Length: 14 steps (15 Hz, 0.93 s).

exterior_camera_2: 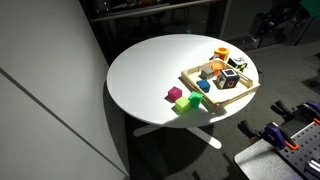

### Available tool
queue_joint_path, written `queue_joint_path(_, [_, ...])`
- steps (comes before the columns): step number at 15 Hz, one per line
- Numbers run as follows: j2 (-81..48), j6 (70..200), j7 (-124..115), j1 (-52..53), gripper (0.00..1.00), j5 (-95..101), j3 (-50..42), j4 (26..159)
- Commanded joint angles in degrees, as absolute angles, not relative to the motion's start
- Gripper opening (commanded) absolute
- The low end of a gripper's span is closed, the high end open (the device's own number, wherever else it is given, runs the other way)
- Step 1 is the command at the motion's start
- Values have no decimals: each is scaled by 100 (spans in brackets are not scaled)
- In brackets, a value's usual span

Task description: Pick up the pink block and put it on the tray

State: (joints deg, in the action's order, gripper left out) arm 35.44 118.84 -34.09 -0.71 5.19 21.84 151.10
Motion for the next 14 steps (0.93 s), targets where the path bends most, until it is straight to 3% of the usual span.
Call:
queue_joint_path(1, [2962,12017,-3219,-13,100,612,1920,14703])
queue_joint_path(14, [1281,12116,-1037,346,100,677,1227,13530])
